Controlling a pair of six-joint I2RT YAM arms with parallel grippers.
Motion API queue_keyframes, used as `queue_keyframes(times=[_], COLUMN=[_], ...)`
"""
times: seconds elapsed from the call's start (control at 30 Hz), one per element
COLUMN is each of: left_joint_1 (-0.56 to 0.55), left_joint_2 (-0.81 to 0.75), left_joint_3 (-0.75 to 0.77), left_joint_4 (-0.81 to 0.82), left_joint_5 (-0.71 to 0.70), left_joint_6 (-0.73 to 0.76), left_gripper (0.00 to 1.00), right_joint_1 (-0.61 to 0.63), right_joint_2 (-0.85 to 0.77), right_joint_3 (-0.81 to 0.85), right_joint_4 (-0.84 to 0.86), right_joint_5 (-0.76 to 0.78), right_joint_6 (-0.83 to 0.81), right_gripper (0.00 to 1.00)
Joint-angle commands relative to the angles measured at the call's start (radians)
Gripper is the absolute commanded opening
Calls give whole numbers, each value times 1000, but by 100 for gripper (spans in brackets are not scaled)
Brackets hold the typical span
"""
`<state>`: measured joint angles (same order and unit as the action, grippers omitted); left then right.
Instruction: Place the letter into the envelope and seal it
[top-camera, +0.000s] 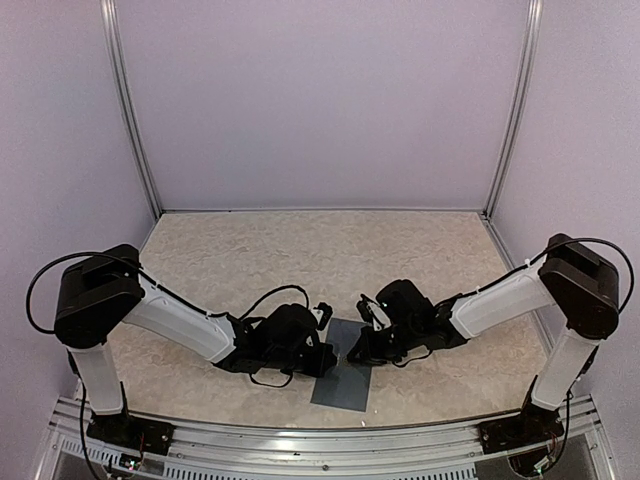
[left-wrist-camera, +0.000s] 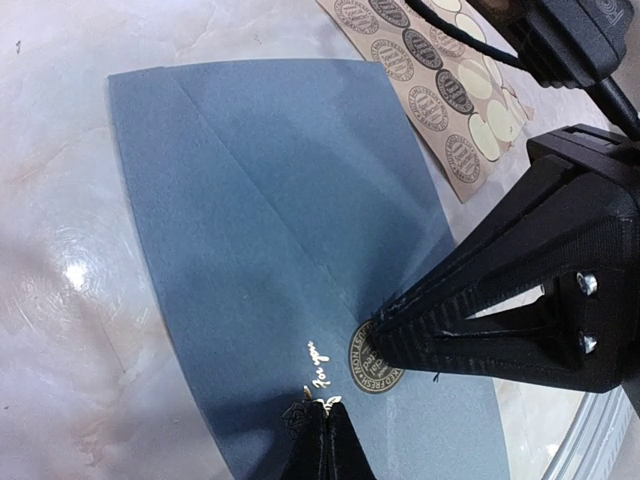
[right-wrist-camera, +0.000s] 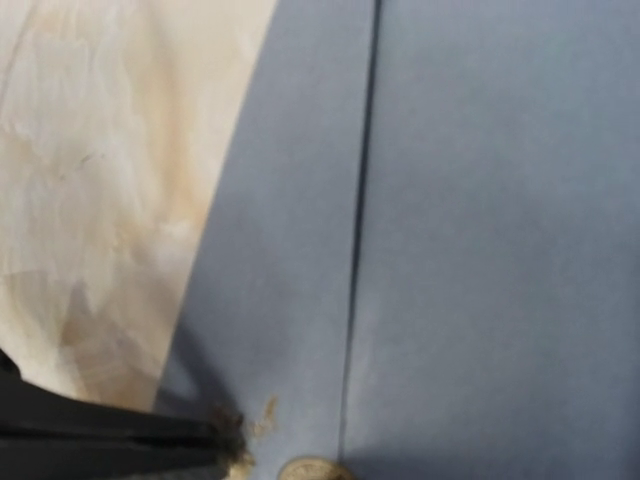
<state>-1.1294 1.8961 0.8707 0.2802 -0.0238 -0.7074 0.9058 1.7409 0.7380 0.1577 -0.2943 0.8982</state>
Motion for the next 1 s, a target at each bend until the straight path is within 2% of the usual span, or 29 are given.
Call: queue_keyframes(times=[0.0,0.53,0.77,0.87,0.93,0.97], left_joint_1=[-4,-4,-4,-3,-4,-2], left_joint_2=[12,10,-55,-127,-177,-213], left_joint_3=[-19,-24,-4,27,43,51], left_joint_4=[-80,-78,-119,-179,-216,-232], left_joint_5=[-13,-15,-43,-78,-118,-133], left_joint_6=[0,0,14,28,41,49], left_gripper=[0,0,1,8,17,24], right_joint_1=[-16,-36,-39,-40,-41,-41], right_joint_2=[6,3,-89,-171,-232,-258], right_joint_3=[-19,-37,-27,-28,-26,-19], right_joint_4=[-69,-79,-122,-135,-142,-150], right_joint_5=[55,64,85,98,105,111], right_joint_6=[9,43,15,-18,-52,-72], right_gripper=[0,0,0,10,25,33])
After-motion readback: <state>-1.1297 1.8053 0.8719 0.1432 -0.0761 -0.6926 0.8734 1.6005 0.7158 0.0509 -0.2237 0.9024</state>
